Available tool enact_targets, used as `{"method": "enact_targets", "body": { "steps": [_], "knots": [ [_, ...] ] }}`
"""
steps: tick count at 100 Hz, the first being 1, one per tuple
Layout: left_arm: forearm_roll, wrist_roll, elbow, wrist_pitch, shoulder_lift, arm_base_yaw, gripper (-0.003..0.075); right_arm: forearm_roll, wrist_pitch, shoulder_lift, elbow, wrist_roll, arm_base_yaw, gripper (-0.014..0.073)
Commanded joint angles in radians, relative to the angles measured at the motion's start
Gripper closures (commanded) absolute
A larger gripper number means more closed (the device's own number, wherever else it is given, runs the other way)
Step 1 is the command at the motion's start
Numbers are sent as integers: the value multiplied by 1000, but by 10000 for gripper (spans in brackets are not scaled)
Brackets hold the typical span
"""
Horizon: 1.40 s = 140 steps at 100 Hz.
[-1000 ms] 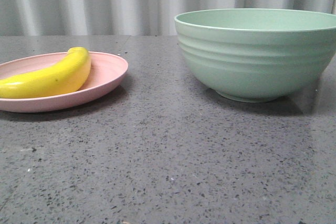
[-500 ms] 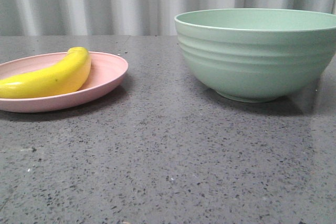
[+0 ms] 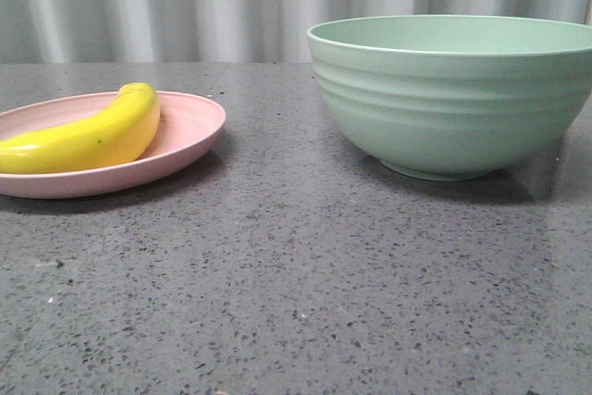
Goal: Transfer banana from pink plate to green bowl
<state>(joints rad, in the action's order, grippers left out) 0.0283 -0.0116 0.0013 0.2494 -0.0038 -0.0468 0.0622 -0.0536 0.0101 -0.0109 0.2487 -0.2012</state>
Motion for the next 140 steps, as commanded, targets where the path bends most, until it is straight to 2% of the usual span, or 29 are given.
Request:
{"method": "enact_targets", "body": {
  "steps": [1,27,43,61,90,111,127,134,140],
  "knots": [
    [0,-1,9,-87,-29,1,741,5,72,24,-20,-2,-5,657],
    [0,-1,9,-141,-29,1,741,11,54,24,-20,-2,-5,657],
    [-51,-1,9,-249,-29,1,741,133,31,20,-20,-2,-5,657],
    [-74,-8,-26,-249,-29,1,741,138,-53,-8,46,-2,12,657],
    [-106,-8,-223,-150,83,1,741,189,-180,-230,254,-2,71,655],
    [-106,-8,-323,-166,239,1,741,201,-215,-412,393,-2,71,656],
    [-106,-8,-333,-239,317,1,737,203,-193,-457,404,-2,71,657],
    [-106,-8,-333,-276,336,1,693,238,-189,-462,404,-2,71,657],
    [-106,-8,-333,-318,347,1,586,270,-184,-463,404,-2,71,657]
  ]
}}
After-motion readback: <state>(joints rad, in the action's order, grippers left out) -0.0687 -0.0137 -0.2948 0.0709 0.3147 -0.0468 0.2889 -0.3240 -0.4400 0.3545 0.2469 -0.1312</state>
